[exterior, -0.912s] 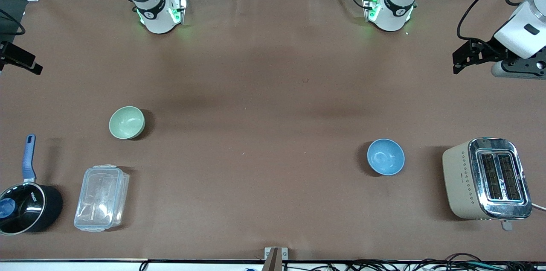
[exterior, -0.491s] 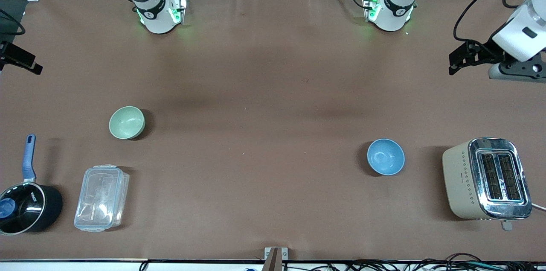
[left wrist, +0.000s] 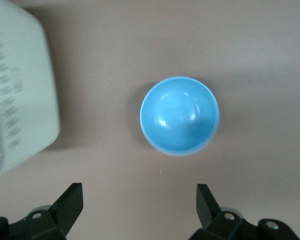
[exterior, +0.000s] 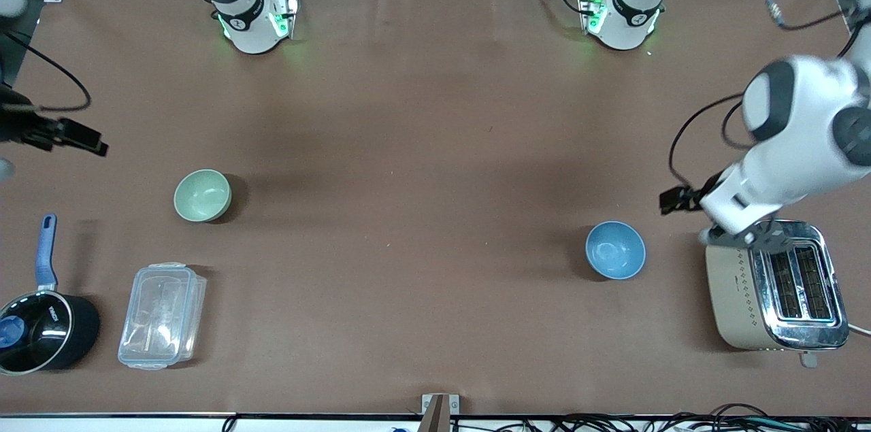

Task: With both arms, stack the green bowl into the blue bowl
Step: 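Reach the left gripper to the blue bowl while the right gripper reaches green, then grasp the blue bowl with the left gripper while the right gripper grasps green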

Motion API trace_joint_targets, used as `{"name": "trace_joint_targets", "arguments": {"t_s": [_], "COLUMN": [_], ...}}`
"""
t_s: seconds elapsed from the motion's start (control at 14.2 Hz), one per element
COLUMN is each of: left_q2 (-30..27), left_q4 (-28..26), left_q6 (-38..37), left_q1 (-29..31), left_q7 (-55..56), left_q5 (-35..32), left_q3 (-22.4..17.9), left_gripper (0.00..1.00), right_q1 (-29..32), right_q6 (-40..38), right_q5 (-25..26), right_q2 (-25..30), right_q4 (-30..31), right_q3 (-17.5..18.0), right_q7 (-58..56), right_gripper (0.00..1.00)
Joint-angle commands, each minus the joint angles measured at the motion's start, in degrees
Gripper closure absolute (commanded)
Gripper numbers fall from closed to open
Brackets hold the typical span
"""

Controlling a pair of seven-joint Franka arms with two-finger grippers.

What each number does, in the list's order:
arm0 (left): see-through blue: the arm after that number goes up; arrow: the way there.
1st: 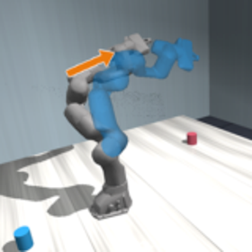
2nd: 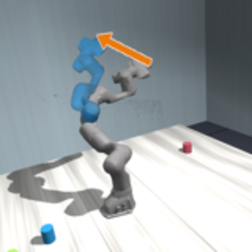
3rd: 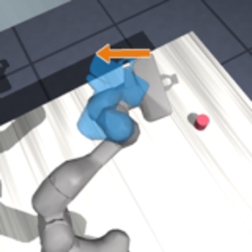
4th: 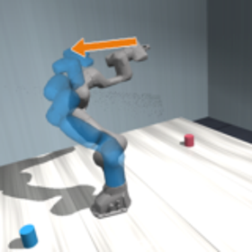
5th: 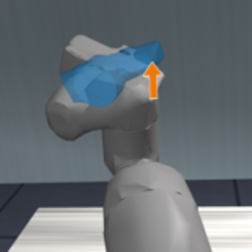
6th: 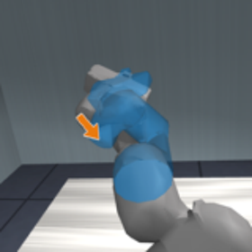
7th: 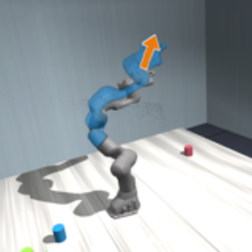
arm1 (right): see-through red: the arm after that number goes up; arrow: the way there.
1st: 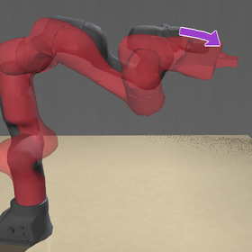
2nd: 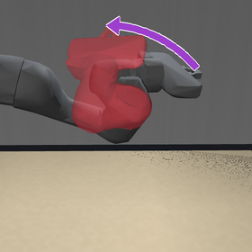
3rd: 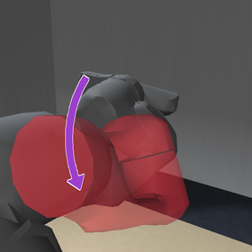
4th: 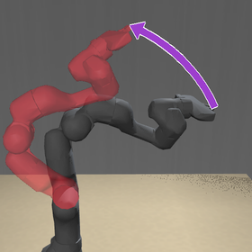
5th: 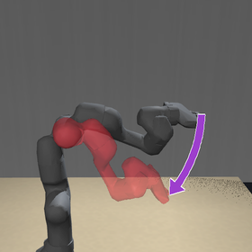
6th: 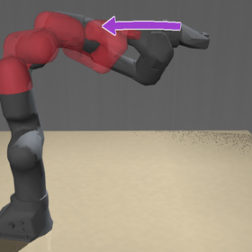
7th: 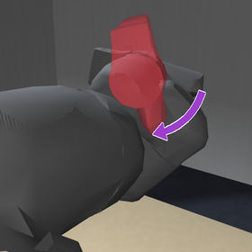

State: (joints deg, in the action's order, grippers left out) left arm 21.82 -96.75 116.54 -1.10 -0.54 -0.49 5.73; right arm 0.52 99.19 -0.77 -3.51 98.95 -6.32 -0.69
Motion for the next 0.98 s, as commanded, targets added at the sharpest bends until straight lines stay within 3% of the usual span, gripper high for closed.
{"name": "trace_joint_targets", "arguments": {"t_s": [0.0, 0.14, 0.21, 0.49, 0.63, 0.77, 0.84, 0.91], "left_q2": [6.80, 10.33, 11.74, 17.89, 18.08, 18.26, 18.17, 18.08], "left_q4": [-0.45, -0.11, 0.07, 4.37, 5.34, 6.05, 6.05, 6.05], "left_q6": [7.70, 9.66, 10.54, 10.73, 10.38, 10.02, 10.02, 10.02], "left_q1": [0.31, 0.31, 0.22, -0.04, 0.22, -0.13, 0.04, -0.22], "left_q7": [0.36, 0.36, 0.36, 0.19, -0.34, -0.34, -0.43, -0.43], "left_q5": [-0.91, -0.91, -0.91, -1.00, -0.83, -0.91, -0.83, -0.82], "left_q3": [0.16, 0.07, -0.02, -0.19, -0.19, -0.19, -0.19, -0.19], "left_gripper": [0.00, 0.00, 0.05, 0.33, 0.54, 0.86, 0.97, 0.99], "right_q1": [2.90, 3.53, 3.88, 4.40, 5.55, 5.29, 5.29, 5.29], "right_q6": [14.39, 22.50, 27.15, 46.84, 53.80, 54.53, 54.62, 55.23], "right_q5": [0.68, 0.77, 0.77, 0.77, 0.68, 0.59, 0.59, 0.59], "right_q2": [1.84, 1.66, 1.31, -4.82, -9.13, -10.37, -10.81, -11.43], "right_q4": [14.55, 20.99, 24.07, 34.37, 36.66, 37.46, 37.46, 37.46], "right_q3": [0.17, 0.17, 0.08, 0.08, 0.17, 0.25, 0.25, 0.25], "right_q7": [-5.00, -6.08, -6.16, -5.99, -5.73, -5.46, -5.46, -5.46], "right_gripper": [0.00, 0.00, 0.00, 0.00, 0.00, 0.04, 0.07, 0.11]}}
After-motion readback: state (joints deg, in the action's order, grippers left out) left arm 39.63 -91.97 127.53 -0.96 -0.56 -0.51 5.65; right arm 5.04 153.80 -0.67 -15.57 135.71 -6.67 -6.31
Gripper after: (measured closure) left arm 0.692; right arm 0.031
